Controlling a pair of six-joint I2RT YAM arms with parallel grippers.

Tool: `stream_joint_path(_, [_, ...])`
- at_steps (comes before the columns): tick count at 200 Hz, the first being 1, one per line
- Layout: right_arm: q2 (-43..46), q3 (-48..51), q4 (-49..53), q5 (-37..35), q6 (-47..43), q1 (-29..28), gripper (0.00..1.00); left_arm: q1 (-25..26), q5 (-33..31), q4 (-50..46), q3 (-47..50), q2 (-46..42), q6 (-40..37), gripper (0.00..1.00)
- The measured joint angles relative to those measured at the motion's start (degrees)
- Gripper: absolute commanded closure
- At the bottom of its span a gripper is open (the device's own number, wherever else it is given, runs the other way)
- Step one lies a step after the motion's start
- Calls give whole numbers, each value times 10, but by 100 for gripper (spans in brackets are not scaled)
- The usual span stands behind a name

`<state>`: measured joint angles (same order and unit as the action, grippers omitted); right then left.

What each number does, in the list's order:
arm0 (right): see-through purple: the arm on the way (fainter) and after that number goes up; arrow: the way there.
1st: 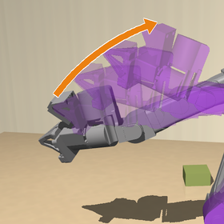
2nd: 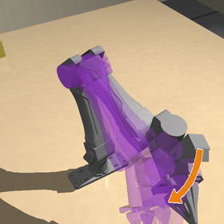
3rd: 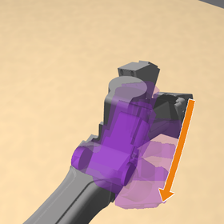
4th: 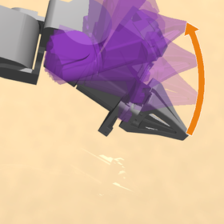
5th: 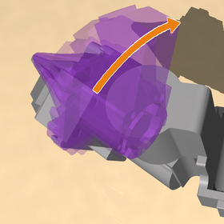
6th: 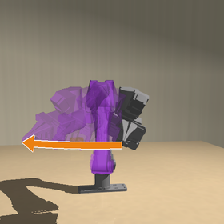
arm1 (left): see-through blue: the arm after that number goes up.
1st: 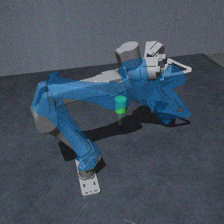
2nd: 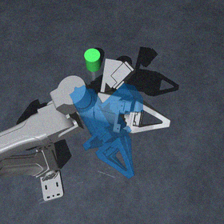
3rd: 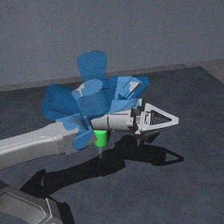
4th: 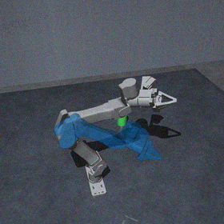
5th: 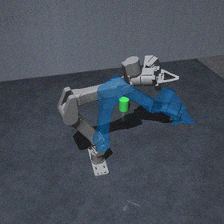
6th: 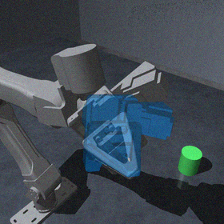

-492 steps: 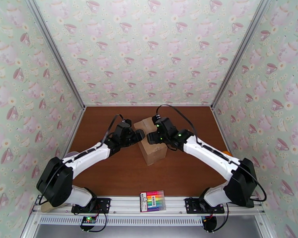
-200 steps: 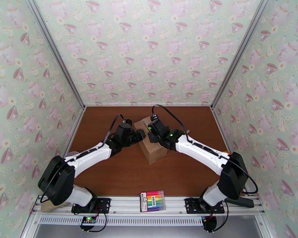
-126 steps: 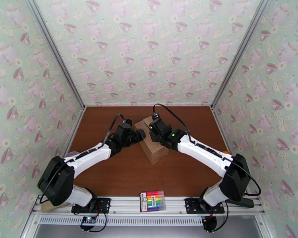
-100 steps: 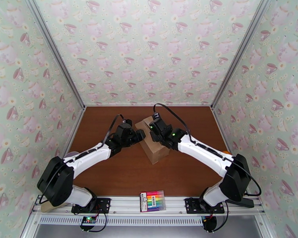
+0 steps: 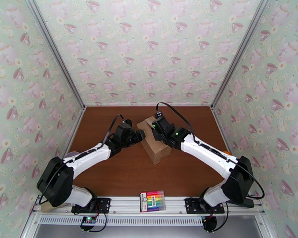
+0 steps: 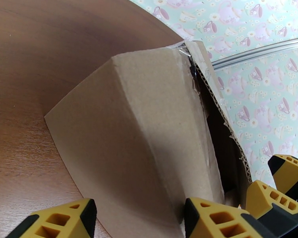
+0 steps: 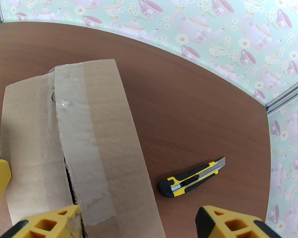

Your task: Unpack the express box

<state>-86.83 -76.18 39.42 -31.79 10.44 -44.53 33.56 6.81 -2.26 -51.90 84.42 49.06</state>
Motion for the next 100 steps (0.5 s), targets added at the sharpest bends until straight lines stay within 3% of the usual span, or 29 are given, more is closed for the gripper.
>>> stream_joint_path(100, [23,-6,17,-24,-18,26,21,-9,-12,-15,13,13,-2,37])
